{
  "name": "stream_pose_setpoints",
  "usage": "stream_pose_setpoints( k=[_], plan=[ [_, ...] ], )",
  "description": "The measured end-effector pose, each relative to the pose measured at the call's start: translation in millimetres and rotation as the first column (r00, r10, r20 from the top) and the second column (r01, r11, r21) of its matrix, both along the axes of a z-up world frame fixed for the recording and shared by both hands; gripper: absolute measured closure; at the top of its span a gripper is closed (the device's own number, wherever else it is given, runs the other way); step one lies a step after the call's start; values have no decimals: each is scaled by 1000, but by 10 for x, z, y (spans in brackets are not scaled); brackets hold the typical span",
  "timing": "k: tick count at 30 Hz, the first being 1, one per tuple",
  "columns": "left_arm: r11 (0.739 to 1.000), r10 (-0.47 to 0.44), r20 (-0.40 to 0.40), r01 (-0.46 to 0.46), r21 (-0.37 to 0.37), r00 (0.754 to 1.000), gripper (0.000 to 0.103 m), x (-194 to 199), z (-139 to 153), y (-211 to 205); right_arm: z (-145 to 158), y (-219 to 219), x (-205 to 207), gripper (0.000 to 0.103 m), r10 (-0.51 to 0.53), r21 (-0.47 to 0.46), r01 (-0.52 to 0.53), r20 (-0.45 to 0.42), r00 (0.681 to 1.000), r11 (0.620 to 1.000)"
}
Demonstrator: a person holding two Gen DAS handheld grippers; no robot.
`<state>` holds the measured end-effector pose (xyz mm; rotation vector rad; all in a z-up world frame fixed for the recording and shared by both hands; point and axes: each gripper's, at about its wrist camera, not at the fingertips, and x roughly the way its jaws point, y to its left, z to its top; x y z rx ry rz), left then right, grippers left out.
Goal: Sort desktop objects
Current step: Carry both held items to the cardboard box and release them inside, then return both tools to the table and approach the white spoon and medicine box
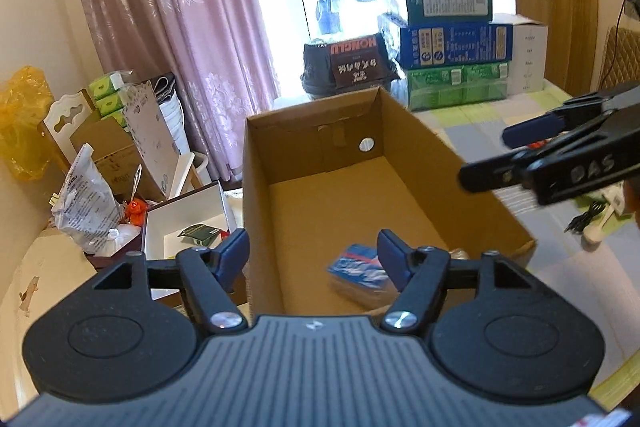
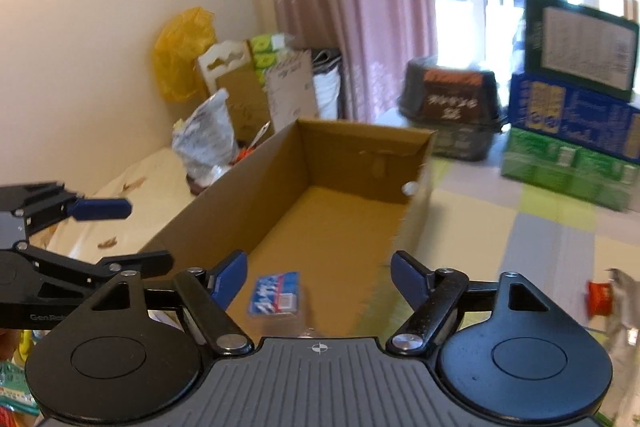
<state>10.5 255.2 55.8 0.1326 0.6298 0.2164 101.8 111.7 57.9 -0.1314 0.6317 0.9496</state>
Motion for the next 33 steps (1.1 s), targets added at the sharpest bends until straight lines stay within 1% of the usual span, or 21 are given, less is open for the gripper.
stream_pose_setpoints(
  k=[4,6,10,14,15,18,19,20,21,23,26,27,30,33],
  plan=[
    [1000,-15,18,15,-4,1000,34,-59,100,-193,128,-447,-36,16,-56,23,56,27,998,998],
    [999,-31,28,31,-10,999,33,-76,154,-312,166,-748,-64,14,-102,31,101,35,994,994],
    [997,-69,56,70,-32,996,27,-91,254,-602,133,-1354,-175,11,-206,25,205,47,977,978],
    [989,-136,69,139,-47,988,23,-32,295,-983,-14,-1957,-308,10,-323,-1,323,41,946,946],
    [986,-155,71,159,-49,985,20,-16,300,-1084,-61,-2092,-340,9,-349,-12,350,36,936,937],
    [975,-209,74,214,-66,975,16,68,305,-1378,-173,-2463,-437,4,-419,-42,420,29,907,907],
    [972,-221,74,226,-71,972,12,97,299,-1455,-207,-2574,-476,2,-443,-52,444,32,896,894],
    [968,-236,75,242,-71,969,10,133,289,-1559,-239,-2673,-512,2,-463,-57,464,33,886,884],
    [965,-250,75,255,-68,965,8,162,273,-1645,-280,-2778,-551,2,-478,-60,479,29,878,876],
    [956,-283,66,287,-61,957,6,230,217,-1827,-338,-2929,-602,2,-502,-66,502,10,865,862],
    [938,-340,44,342,-58,939,3,324,82,-2061,-451,-3106,-619,2,-532,-73,530,-4,847,845],
    [928,-367,35,368,-47,930,1,363,21,-2145,-487,-3143,-611,2,-539,-76,537,-12,842,840],
    [900,-435,-8,435,-21,900,1,489,-198,-2326,-585,-3217,-561,2,-554,-77,551,-39,831,831],
    [875,-483,-49,483,-25,874,1,610,-424,-2415,-623,-3233,-486,2,-565,-68,561,-54,823,825]
  ],
)
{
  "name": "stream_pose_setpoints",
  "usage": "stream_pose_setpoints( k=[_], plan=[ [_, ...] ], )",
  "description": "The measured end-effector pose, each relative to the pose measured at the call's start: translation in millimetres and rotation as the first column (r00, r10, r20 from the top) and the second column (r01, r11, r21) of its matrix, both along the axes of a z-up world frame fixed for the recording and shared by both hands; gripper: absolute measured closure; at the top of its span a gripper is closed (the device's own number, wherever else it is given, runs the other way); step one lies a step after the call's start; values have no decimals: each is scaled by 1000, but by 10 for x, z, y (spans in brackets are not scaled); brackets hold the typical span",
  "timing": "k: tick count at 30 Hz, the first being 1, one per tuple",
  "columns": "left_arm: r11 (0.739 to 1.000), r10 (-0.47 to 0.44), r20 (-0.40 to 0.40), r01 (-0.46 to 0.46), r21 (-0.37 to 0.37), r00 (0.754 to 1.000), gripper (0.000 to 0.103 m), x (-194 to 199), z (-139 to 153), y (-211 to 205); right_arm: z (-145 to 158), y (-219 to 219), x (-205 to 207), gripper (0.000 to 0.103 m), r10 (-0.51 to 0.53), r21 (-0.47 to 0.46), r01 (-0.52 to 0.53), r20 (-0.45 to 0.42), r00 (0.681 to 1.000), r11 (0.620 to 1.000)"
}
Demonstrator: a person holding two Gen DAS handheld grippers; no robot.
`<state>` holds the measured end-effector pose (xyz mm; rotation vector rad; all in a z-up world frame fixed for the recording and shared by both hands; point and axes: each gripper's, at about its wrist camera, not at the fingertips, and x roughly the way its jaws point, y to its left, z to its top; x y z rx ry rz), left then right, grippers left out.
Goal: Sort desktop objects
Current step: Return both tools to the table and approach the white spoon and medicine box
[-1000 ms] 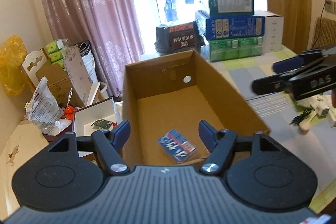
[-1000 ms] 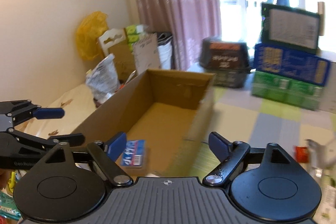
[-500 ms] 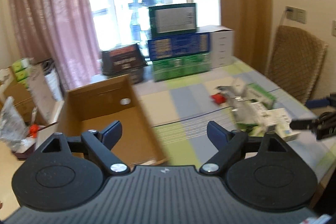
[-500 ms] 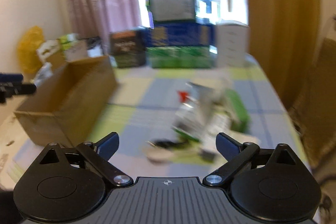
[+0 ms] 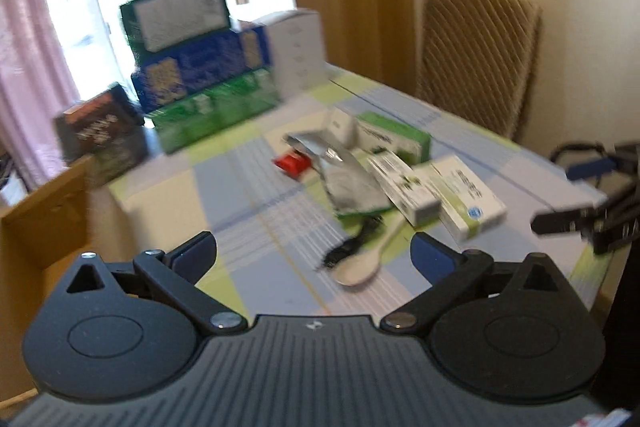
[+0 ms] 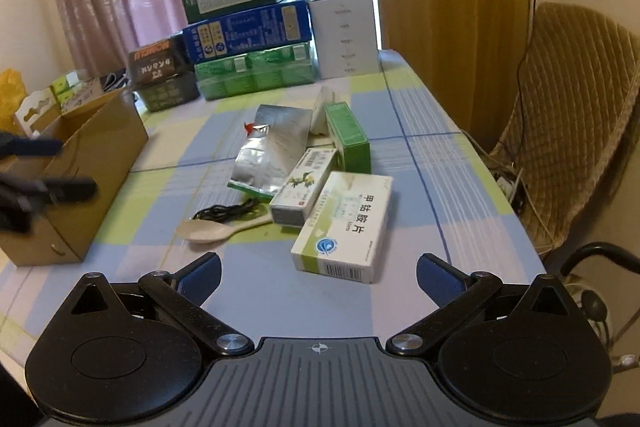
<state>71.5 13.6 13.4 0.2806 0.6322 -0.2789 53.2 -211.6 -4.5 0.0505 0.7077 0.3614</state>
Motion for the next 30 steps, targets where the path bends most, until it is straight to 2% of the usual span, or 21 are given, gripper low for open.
stream_pose_setpoints(
  k=[5,10,14,17,19,20,22,25,30],
  plan=[
    [997,-68,-50,70,38,996,2,246,-421,-87,-104,-16,176,2,-24,-1,24,-10,1000,1000],
    [988,-133,-78,138,74,988,17,405,-693,-160,-253,-8,368,2,-40,-9,39,-32,999,999],
    [973,-201,-101,210,94,974,24,527,-823,-228,-377,26,515,2,-45,-12,44,-62,997,999],
    [967,-223,-122,235,94,967,35,626,-906,-250,-427,65,574,2,-36,-15,35,-65,997,999],
    [964,-232,-146,248,98,962,48,688,-972,-262,-449,94,612,4,-28,-17,27,-64,998,1000],
    [962,-235,-157,252,102,959,51,707,-1005,-265,-458,105,625,4,-25,-20,24,-63,998,1000],
    [959,-243,-169,263,105,955,57,719,-1044,-276,-481,126,657,9,-21,-22,20,-67,998,1000],
    [957,-251,-185,272,98,950,61,723,-1083,-282,-509,150,704,12,-22,-19,20,-75,997,1000],
    [961,-241,-186,261,91,952,62,727,-1087,-293,-536,223,774,14,-15,-36,13,-65,998,999]
  ],
)
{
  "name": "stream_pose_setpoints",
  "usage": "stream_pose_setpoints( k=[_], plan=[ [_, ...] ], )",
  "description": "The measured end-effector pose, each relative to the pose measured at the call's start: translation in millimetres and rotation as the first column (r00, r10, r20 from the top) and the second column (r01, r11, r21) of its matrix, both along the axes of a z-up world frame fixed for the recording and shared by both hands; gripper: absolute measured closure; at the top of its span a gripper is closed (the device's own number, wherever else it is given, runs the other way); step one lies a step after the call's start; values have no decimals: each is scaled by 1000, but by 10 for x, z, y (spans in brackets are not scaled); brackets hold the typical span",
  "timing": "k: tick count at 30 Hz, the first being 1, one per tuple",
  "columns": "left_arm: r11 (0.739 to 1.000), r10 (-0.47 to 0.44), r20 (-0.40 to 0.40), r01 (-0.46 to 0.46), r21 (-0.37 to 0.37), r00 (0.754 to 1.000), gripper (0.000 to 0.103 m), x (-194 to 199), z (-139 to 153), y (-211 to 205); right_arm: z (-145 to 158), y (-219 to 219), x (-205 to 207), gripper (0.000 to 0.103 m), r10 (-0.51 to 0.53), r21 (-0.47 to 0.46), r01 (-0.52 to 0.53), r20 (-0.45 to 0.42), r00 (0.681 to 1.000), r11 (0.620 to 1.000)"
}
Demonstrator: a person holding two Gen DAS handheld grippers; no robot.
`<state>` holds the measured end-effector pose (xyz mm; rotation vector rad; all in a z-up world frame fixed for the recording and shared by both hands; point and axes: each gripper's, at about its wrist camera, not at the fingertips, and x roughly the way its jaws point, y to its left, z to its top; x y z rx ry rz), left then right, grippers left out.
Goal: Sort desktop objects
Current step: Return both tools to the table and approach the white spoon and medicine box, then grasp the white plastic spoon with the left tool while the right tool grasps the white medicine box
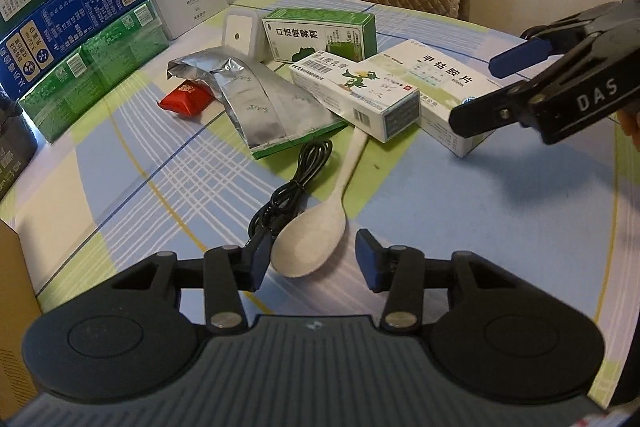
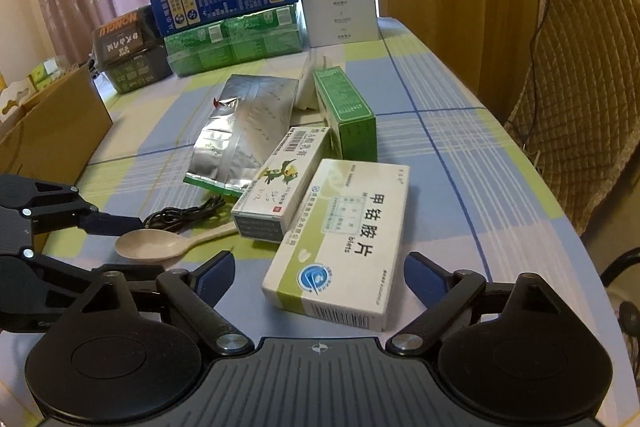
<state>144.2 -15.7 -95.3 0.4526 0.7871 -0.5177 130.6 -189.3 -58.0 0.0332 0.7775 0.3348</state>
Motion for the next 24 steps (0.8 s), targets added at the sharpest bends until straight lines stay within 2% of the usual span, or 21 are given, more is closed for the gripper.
stream_pose_setpoints(
  k=[4,12,16,24],
  plan=[
    [1000,6,-5,-6,-12,1000,69,4,4,-19,-56,48,54,16,-4,-21,4,-5,1000,1000],
    [999,27,-33,-28,-34,999,71,-16,11,-81,-141,130,71,19,-5,-84,4,-17,1000,996],
    [998,43,-46,-45,-43,998,73,-102,19,-138,-140,119,63,28,-18,-100,16,-19,1000,995],
    [996,68,-57,-72,-62,996,75,-346,41,-207,-34,-30,-259,32,-11,-115,7,-26,1000,993]
  ],
)
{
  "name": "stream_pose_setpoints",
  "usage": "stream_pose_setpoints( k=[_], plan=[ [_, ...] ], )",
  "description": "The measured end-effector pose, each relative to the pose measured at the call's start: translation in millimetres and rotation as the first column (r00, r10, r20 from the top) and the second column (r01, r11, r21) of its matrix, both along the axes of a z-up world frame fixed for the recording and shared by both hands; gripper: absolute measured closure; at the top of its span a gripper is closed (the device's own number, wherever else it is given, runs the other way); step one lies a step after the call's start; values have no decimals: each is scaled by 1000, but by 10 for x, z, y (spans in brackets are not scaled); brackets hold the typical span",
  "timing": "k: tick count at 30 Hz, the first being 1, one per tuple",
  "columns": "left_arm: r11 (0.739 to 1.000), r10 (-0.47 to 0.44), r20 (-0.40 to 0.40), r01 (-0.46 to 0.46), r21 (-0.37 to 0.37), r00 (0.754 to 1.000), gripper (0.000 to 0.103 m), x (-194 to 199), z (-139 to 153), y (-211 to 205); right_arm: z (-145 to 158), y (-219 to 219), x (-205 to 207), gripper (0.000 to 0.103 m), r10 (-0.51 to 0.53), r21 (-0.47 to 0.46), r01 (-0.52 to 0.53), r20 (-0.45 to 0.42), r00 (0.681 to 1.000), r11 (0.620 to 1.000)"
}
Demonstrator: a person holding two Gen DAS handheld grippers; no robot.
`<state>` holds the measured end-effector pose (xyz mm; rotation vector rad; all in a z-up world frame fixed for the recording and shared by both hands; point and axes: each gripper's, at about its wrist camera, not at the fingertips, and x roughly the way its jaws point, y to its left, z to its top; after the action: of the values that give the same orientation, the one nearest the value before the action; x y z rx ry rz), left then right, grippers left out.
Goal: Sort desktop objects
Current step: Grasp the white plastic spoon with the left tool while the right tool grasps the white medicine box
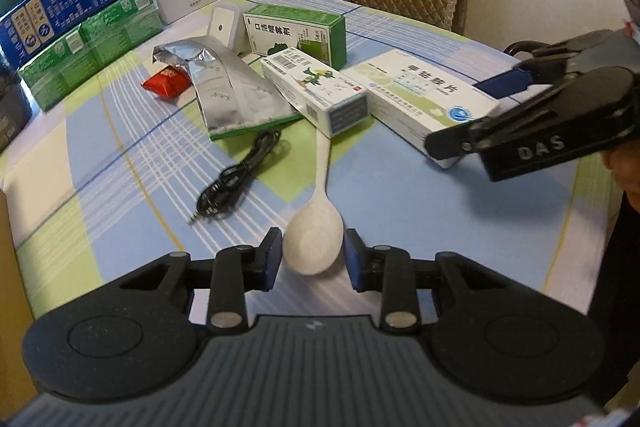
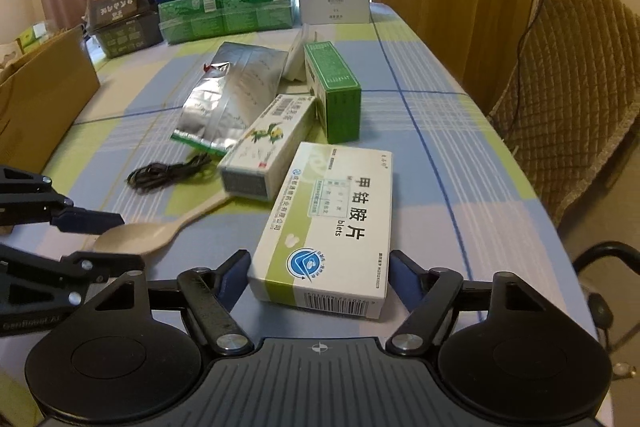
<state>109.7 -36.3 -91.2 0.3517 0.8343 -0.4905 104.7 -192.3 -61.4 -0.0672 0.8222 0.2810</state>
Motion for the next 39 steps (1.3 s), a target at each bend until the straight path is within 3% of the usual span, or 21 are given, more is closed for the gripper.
stream_pose_setpoints(
  k=[12,18,23,39],
  plan=[
    [997,57,44,-55,-50,997,74,-155,-37,-51,-8,-111,-214,31,-42,18,42,-10,999,999],
    [997,57,33,-55,-62,998,74,-73,-97,-72,-61,-123,-170,30,-55,34,56,-21,998,998],
    [989,89,5,-88,-118,996,74,-27,-112,-20,-74,-140,-125,28,-80,55,82,-31,996,995],
    [991,96,36,-92,-102,995,75,-69,-118,-91,-126,-85,-24,27,-98,35,98,-2,995,995]
  ],
)
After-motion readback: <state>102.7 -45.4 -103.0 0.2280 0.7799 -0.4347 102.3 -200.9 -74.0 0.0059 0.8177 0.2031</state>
